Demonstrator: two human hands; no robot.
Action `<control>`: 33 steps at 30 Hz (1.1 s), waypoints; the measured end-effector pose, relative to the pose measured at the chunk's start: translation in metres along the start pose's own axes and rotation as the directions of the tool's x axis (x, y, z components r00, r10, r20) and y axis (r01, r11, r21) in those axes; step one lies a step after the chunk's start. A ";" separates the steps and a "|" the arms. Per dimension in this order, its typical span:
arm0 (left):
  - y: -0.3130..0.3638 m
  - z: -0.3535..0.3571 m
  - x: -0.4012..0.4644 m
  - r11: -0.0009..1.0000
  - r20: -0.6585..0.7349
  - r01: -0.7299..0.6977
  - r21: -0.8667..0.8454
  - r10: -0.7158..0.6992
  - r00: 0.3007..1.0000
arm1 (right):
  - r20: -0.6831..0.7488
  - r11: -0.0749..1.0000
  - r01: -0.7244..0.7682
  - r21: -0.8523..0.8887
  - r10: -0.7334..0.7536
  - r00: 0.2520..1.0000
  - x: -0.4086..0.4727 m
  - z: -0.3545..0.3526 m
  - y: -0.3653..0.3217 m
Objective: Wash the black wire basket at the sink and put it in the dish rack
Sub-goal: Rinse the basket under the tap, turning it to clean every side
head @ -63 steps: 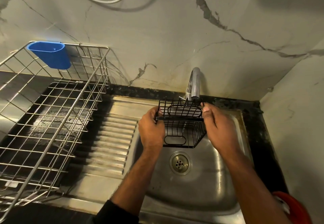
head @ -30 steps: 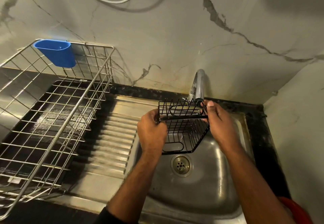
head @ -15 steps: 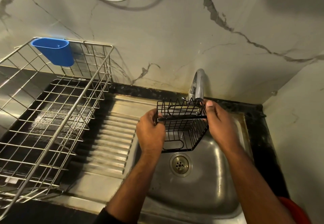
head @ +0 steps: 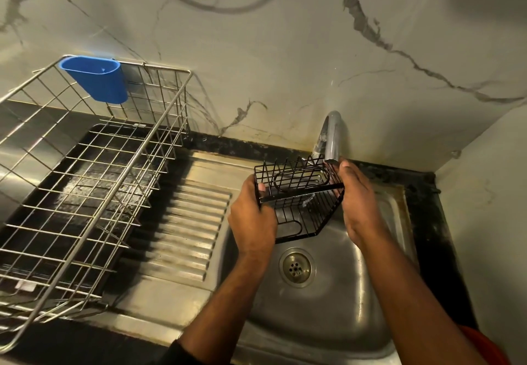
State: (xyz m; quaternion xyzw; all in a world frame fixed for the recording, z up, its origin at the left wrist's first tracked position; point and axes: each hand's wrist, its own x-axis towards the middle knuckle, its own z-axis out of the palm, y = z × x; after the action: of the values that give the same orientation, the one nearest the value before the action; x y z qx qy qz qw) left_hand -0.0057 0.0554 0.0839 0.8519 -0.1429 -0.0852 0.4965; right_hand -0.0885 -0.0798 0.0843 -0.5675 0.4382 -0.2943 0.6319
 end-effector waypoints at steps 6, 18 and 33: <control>-0.001 0.000 0.001 1.000 0.008 -0.007 -0.007 0.007 1.000 | 0.003 0.998 -0.038 0.053 0.038 0.999 0.002 -0.003 -0.001; -0.003 -0.005 0.002 1.000 0.001 0.031 0.002 -0.031 1.000 | 0.022 0.998 -0.023 0.054 0.022 1.000 -0.004 -0.006 -0.001; -0.006 -0.007 -0.002 0.998 -0.026 -0.018 -0.056 0.017 1.000 | -0.021 0.998 -0.026 0.061 0.027 0.999 -0.010 0.002 -0.005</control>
State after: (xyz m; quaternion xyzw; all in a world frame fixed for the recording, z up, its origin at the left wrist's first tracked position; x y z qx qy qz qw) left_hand -0.0049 0.0646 0.0821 0.8373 -0.1417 -0.0740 0.5228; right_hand -0.0906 -0.0714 0.0910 -0.5389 0.4433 -0.3051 0.6481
